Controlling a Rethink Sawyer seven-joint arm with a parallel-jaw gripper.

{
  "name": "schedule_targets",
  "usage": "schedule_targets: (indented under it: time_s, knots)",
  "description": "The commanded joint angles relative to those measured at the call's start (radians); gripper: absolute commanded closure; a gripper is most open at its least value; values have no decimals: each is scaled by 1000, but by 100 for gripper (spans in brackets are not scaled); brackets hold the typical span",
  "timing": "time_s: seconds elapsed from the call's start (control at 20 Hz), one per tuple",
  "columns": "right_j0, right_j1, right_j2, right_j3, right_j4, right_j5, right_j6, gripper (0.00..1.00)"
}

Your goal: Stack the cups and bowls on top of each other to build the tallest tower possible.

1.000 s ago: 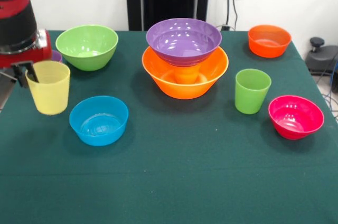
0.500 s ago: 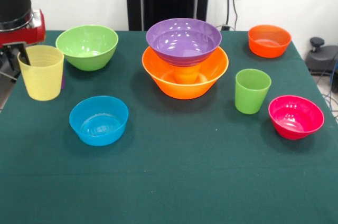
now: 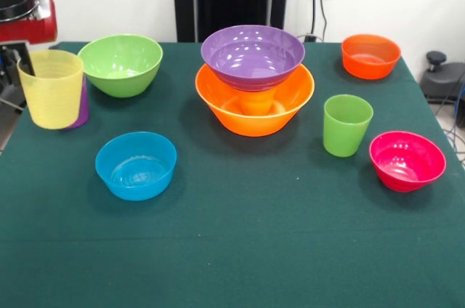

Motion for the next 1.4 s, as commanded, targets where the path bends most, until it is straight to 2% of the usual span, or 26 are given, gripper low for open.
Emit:
schedule_targets:
  time_s: [0.05, 0.75, 1.4]
  knots:
    - [34, -34, 1, 146, 12, -57, 4, 100]
    - [20, -157, -16, 342, -9, -182, 27, 100]
    - [31, -170, -53, 444, -21, -282, 93, 100]
